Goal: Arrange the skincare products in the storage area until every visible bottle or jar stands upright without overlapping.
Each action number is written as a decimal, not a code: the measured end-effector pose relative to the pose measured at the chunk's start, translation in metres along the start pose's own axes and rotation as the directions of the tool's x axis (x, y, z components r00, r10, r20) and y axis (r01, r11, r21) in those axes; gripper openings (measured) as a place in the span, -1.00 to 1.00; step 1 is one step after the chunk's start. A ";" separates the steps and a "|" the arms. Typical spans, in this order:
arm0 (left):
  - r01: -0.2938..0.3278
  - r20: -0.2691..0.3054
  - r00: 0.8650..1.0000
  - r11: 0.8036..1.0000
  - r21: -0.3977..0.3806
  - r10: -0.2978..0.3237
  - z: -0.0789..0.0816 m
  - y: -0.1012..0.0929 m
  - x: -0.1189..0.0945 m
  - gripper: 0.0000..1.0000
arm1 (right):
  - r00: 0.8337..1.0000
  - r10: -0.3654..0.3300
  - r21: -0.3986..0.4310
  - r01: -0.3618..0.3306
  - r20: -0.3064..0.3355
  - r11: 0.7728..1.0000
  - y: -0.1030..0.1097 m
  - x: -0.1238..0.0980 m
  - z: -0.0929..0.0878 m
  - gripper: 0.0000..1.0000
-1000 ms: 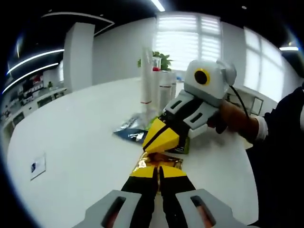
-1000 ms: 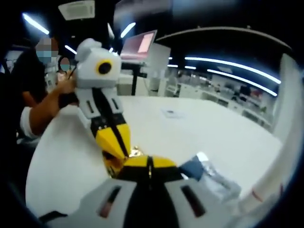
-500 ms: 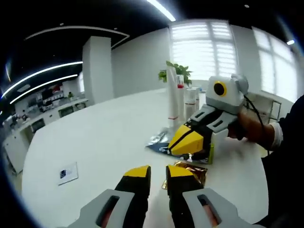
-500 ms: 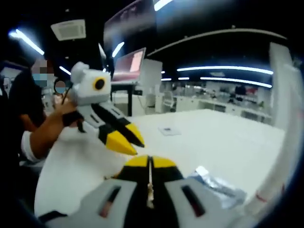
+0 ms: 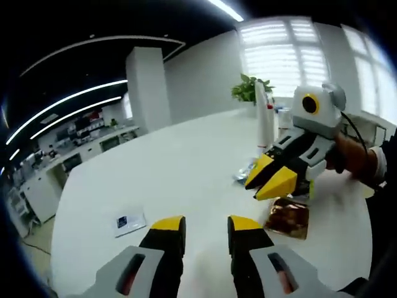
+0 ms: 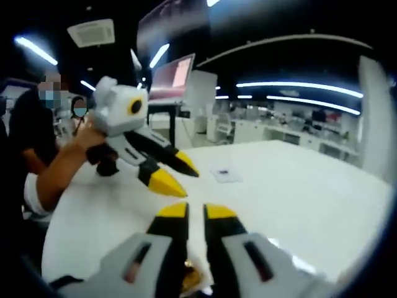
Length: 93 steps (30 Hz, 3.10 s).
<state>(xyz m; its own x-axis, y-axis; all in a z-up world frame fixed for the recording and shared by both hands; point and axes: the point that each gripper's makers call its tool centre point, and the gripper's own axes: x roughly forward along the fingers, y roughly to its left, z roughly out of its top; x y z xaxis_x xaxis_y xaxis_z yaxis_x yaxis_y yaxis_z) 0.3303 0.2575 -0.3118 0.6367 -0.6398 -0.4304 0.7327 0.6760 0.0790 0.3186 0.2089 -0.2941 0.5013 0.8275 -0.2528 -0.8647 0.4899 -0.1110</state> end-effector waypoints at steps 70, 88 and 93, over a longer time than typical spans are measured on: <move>-0.243 -0.292 0.936 0.962 -0.125 0.199 -0.049 0.135 0.033 -1.00 | 0.969 0.084 0.073 -0.069 -0.234 0.995 -0.056 0.142 -0.028 -0.24; -0.282 -0.288 0.926 0.955 -0.093 0.245 -0.047 0.125 0.035 -1.00 | 0.970 0.129 0.135 -0.102 -0.208 0.986 -0.048 0.142 -0.026 -0.57; -0.276 -0.277 0.931 0.955 -0.109 0.237 -0.046 0.123 0.037 -1.00 | 0.975 0.119 0.148 -0.092 -0.187 0.985 -0.051 0.142 -0.024 -0.66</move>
<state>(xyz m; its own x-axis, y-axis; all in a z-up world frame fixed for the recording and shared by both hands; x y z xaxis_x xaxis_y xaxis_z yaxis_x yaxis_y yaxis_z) 0.4330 0.3338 -0.3591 0.6999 -0.3342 -0.6312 0.4979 0.8620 0.0958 0.4332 0.2946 -0.3469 0.3796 0.8139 -0.4398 -0.8929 0.4467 0.0560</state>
